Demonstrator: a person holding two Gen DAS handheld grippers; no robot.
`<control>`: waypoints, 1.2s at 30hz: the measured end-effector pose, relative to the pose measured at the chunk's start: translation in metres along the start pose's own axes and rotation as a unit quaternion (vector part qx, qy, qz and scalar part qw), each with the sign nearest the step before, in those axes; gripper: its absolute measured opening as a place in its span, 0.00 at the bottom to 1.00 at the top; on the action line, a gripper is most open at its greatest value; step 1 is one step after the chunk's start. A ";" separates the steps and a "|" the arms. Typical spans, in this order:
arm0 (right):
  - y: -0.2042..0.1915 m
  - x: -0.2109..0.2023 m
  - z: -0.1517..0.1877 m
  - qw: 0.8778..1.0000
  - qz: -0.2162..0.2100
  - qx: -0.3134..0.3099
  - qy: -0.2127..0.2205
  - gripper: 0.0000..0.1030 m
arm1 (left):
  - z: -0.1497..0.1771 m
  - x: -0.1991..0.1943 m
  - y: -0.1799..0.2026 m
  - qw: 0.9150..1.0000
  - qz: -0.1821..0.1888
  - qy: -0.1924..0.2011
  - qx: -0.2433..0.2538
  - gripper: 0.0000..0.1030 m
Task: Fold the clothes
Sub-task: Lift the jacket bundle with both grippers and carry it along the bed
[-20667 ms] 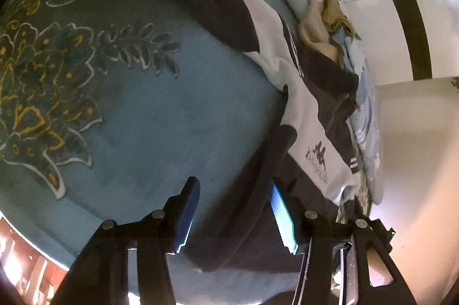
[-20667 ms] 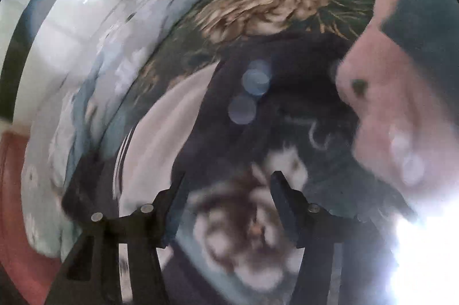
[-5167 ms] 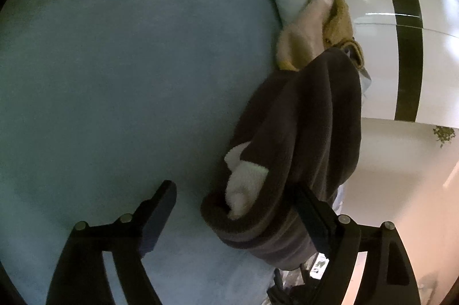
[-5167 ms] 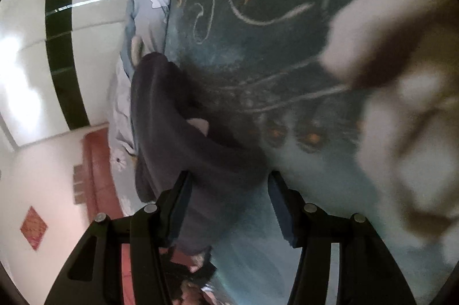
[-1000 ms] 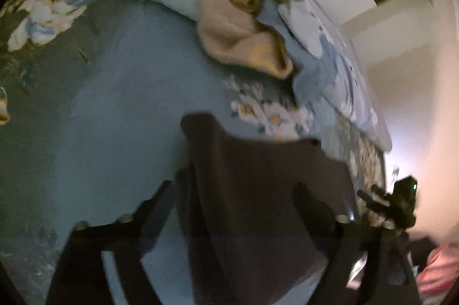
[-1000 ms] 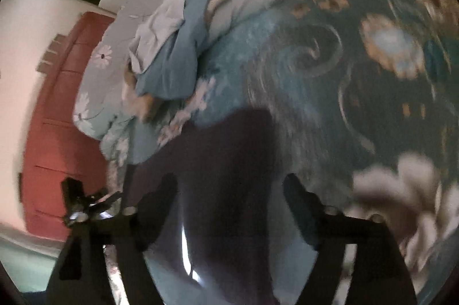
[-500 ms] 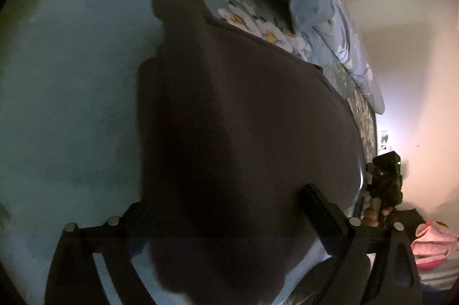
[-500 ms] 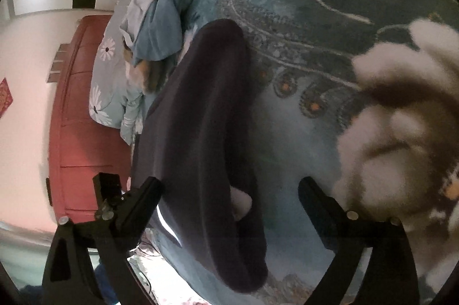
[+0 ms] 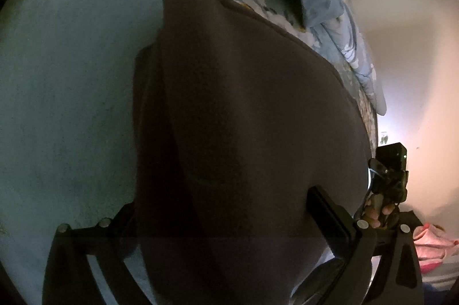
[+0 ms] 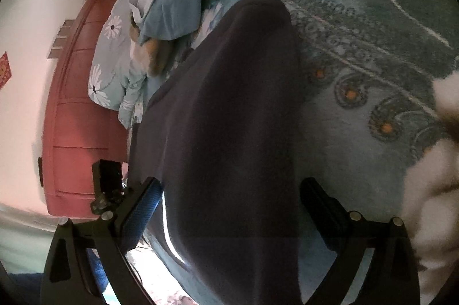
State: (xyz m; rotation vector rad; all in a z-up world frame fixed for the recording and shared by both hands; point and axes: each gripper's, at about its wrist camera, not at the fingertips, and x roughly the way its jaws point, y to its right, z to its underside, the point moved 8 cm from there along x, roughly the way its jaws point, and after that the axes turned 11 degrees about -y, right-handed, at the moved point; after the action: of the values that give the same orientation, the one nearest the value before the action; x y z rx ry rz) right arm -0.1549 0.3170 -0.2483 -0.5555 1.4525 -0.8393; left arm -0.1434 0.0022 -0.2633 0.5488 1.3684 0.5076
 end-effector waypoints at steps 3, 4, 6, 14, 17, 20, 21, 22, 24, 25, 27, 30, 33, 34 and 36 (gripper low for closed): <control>0.001 -0.002 0.002 1.000 0.001 0.006 0.001 0.92 | -0.001 0.003 0.003 1.000 -0.017 -0.004 0.004 1.00; 0.001 0.000 0.003 1.000 0.001 0.010 -0.002 0.83 | 0.000 0.003 0.003 1.000 -0.020 -0.004 0.004 1.00; 0.002 0.002 0.004 1.000 0.011 0.013 -0.002 0.78 | 0.000 0.003 0.004 1.000 -0.026 -0.004 0.002 1.00; -0.001 -0.004 0.009 0.999 0.043 0.023 0.001 0.55 | 0.010 -0.004 0.012 0.999 -0.052 0.009 0.007 0.82; -0.008 -0.008 0.008 0.998 0.055 0.020 0.002 0.49 | 0.014 -0.012 0.017 0.998 -0.057 0.015 0.013 0.66; -0.017 -0.014 0.009 0.998 0.064 0.015 0.003 0.45 | 0.018 -0.017 0.027 0.997 -0.065 0.025 0.022 0.56; -0.020 -0.016 0.010 0.998 0.067 0.012 0.003 0.45 | 0.019 -0.019 0.031 0.997 -0.070 0.029 0.026 0.53; -0.025 -0.018 0.011 0.997 0.071 0.008 0.003 0.44 | 0.018 -0.019 0.038 0.996 -0.074 0.034 0.029 0.52; -0.034 -0.023 0.013 0.997 0.076 0.000 0.004 0.44 | 0.020 -0.023 0.048 0.995 -0.076 0.045 0.036 0.51; -0.039 -0.026 0.015 0.997 0.078 -0.004 0.005 0.44 | 0.022 -0.027 0.052 0.995 -0.075 0.050 0.040 0.50; -0.047 -0.031 0.017 0.997 0.081 -0.008 0.005 0.43 | 0.027 -0.038 0.058 0.995 -0.069 0.056 0.047 0.50; -0.061 -0.041 0.024 0.996 0.083 -0.017 0.006 0.43 | 0.038 -0.055 0.069 0.994 -0.062 0.065 0.062 0.50; -0.073 -0.052 0.034 0.996 0.081 -0.024 0.010 0.43 | 0.046 -0.061 0.087 0.993 -0.051 0.074 0.073 0.50; -0.077 -0.057 0.038 0.996 0.080 -0.025 0.012 0.43 | 0.049 -0.064 0.093 0.993 -0.048 0.077 0.076 0.50; -0.083 -0.066 0.044 0.996 0.081 -0.028 0.017 0.43 | 0.055 -0.068 0.104 0.992 -0.040 0.084 0.083 0.50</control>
State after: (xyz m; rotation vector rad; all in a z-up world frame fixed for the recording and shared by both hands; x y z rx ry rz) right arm -0.1191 0.3100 -0.1392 -0.4610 1.5339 -0.6853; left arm -0.1005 0.0362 -0.1390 0.5934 1.5959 0.3830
